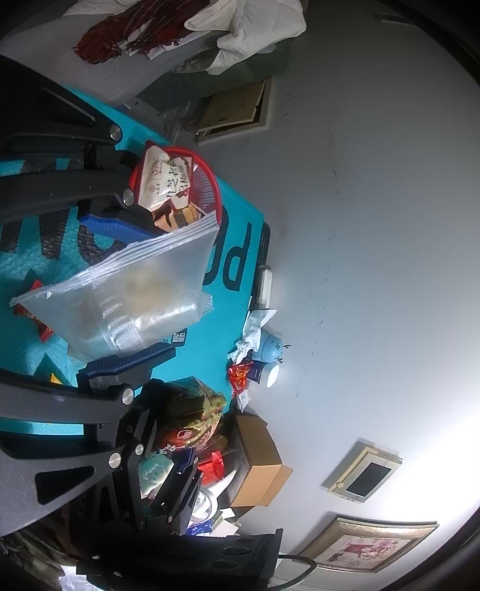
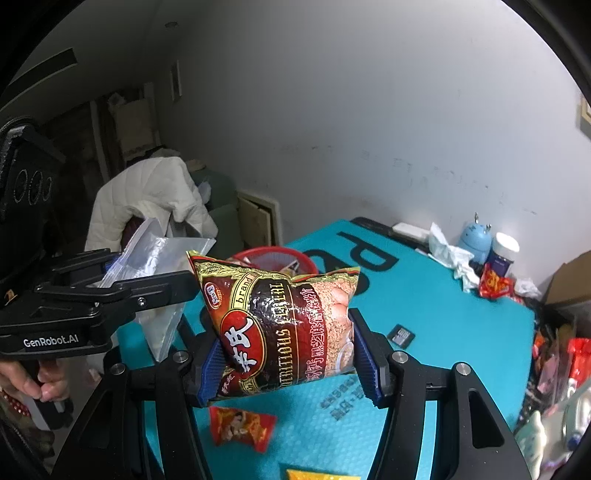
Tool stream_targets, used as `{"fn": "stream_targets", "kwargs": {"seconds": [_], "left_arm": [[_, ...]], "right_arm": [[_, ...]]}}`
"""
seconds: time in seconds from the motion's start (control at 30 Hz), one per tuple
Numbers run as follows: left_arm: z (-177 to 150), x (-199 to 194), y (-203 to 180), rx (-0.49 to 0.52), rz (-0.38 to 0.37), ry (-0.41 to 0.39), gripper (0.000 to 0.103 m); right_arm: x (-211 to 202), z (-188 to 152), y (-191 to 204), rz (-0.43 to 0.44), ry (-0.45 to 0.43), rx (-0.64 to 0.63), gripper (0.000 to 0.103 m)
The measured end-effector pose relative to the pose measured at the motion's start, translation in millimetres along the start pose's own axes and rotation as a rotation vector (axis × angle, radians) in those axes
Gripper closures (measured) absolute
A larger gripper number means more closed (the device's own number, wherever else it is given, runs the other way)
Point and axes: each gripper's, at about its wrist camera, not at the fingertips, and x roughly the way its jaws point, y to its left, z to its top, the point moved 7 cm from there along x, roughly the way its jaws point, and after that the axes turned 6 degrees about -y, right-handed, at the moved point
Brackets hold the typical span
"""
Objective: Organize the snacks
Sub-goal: 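Carry the clear zip bag with the left tool while the right tool carries the cereal bag to the basket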
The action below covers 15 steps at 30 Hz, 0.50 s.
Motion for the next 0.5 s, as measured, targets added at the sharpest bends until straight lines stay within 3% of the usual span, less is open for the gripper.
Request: {"fn": "stream_targets", "kwargs": {"seconds": [0.23,0.5], "left_arm": [[-12,3,0,-0.014,-0.007,0.026,0.052],[-1,10,13,0.016,0.033,0.012,0.052]], "right_arm": [[-1,-10,-3,0.005,0.019,0.012,0.043],[14,-2,-2,0.006,0.023,-0.005,0.043]]}}
